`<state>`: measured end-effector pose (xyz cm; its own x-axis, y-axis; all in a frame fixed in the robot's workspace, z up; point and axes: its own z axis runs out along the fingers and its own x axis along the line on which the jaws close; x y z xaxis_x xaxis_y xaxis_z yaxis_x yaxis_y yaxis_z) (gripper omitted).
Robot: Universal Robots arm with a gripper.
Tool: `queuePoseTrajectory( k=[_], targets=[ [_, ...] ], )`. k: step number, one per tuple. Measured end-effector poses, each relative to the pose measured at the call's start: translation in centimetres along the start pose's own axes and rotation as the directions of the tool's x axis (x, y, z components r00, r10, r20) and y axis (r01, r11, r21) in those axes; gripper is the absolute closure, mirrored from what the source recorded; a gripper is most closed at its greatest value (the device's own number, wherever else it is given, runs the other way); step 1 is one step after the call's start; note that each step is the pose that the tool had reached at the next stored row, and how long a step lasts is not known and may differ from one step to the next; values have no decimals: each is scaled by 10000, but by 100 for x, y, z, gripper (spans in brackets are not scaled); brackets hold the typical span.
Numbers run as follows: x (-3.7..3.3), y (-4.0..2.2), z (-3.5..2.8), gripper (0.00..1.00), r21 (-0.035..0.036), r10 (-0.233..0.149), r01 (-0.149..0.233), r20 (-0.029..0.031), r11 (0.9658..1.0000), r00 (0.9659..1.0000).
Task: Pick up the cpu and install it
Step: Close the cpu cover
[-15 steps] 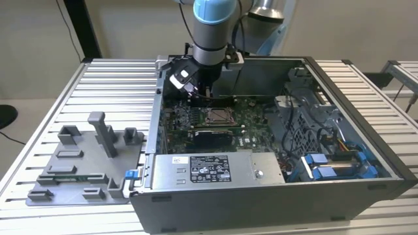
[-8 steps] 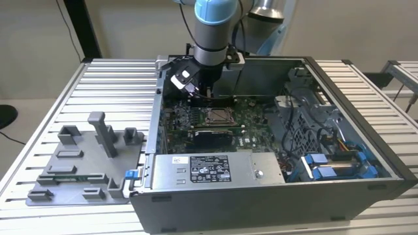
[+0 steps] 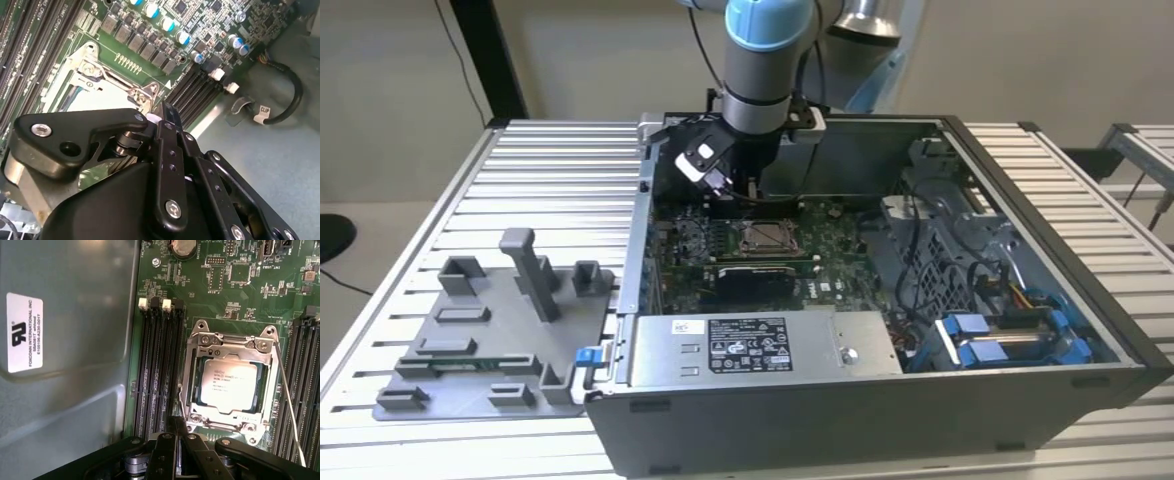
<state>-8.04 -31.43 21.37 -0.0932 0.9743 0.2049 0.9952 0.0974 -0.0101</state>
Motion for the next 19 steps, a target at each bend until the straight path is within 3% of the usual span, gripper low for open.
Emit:
queuePoseTrajectory(
  k=[19],
  targets=[
    [-14,180,-5,100,0,0,0,0,10000,10000]
  ],
)
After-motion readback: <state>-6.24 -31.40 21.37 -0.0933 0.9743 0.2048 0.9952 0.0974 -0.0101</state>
